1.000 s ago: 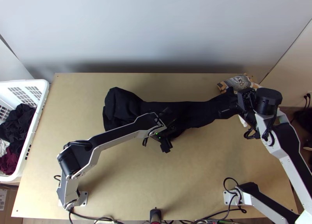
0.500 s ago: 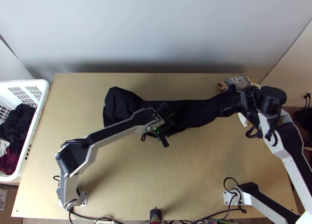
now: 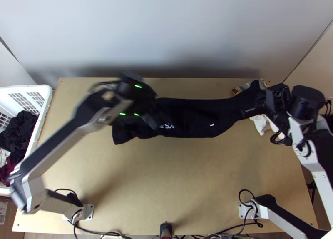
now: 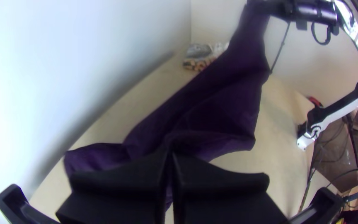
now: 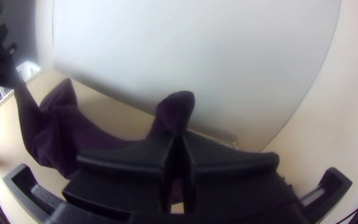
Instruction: Fold the t-shirt
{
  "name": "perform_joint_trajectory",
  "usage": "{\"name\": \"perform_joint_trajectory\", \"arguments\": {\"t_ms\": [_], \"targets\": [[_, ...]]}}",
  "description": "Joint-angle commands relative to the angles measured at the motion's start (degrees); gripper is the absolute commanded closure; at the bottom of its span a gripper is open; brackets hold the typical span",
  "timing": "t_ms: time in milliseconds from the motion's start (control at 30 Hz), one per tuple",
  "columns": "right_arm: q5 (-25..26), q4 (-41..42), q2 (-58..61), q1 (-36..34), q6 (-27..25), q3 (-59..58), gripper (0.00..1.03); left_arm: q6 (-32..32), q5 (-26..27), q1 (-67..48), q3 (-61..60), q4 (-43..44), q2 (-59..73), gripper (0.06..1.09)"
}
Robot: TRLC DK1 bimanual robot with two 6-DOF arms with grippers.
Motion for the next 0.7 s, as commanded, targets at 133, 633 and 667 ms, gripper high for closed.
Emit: {"name": "perform_joint_trajectory", "arguments": {"t_ms": [133, 633, 667], "targets": [[1.91, -7.82, 0.33, 0.13, -1.90, 13.59, 1.00, -1.58, -0.63, 9.19, 6.11, -0.89, -14.56, 1.05], [3.84, -18.63, 5.16, 2.77, -5.77, 41.63, 1.00, 0.97, -2.04, 17.45, 12.62, -0.19, -26.34, 1.05], [3.84, -19.33, 5.60, 2.94, -5.59, 43.65, 1.00, 1.14, -2.04, 17.97, 12.70, -0.19, -27.21, 1.05]]}}
